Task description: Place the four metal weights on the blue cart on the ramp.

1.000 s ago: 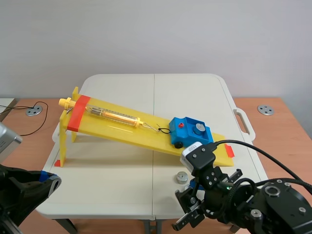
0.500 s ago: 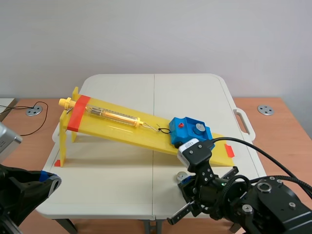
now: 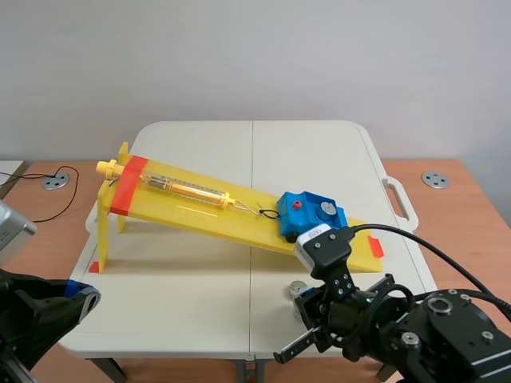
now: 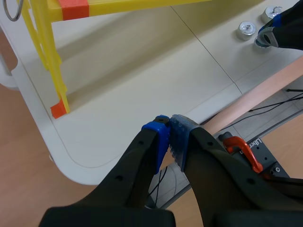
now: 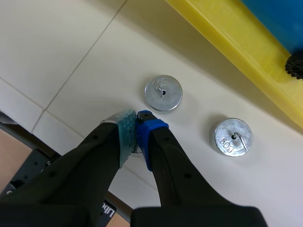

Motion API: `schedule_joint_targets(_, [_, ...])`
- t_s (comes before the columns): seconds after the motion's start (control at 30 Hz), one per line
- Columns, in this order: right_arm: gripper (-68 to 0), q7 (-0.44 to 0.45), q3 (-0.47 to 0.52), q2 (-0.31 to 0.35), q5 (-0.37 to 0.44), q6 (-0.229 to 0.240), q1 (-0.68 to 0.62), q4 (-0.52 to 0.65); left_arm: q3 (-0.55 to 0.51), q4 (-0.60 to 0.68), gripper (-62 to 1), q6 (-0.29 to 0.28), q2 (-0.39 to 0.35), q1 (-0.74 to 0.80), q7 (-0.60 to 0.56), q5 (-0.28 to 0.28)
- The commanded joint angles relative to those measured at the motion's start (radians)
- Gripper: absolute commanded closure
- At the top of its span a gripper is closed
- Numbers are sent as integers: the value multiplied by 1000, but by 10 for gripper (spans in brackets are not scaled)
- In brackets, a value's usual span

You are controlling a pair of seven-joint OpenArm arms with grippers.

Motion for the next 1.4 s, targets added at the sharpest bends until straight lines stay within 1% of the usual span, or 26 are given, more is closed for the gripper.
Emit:
schedule_joint_targets(0.0, [-7, 53, 42, 50, 95, -7, 5, 187, -12, 71, -40, -21, 5, -9, -90, -78])
schedule_joint_targets(0.13, [-7, 17, 104, 84, 159, -2, -66, 307, -12, 71, -40, -21, 5, -9, -90, -78])
schedule_joint_targets(0.33, [-6, -57, 238, 116, 294, 66, -178, 469, -12, 71, -40, -21, 5, -9, -89, -78])
schedule_joint_targets(0.5, [-6, -114, 381, 121, 444, 118, -238, 578, -12, 71, -40, -21, 5, -9, -89, -78])
schedule_joint_targets(0.63, [-6, -119, 479, 118, 572, 122, -233, 607, -12, 71, -40, -21, 5, -9, -89, -78])
schedule_joint_targets(0.77, [-6, -120, 516, 82, 580, 121, -165, 598, -12, 71, -40, -21, 5, -9, -89, -78])
schedule_joint_targets(0.97, [-6, -121, 513, -2, 575, 121, -37, 547, -12, 71, -40, -21, 5, -9, -90, -81])
schedule_joint_targets(1.37, [-6, -119, 494, -109, 573, 122, 169, 301, -12, 71, -40, -21, 6, -20, -89, -81])
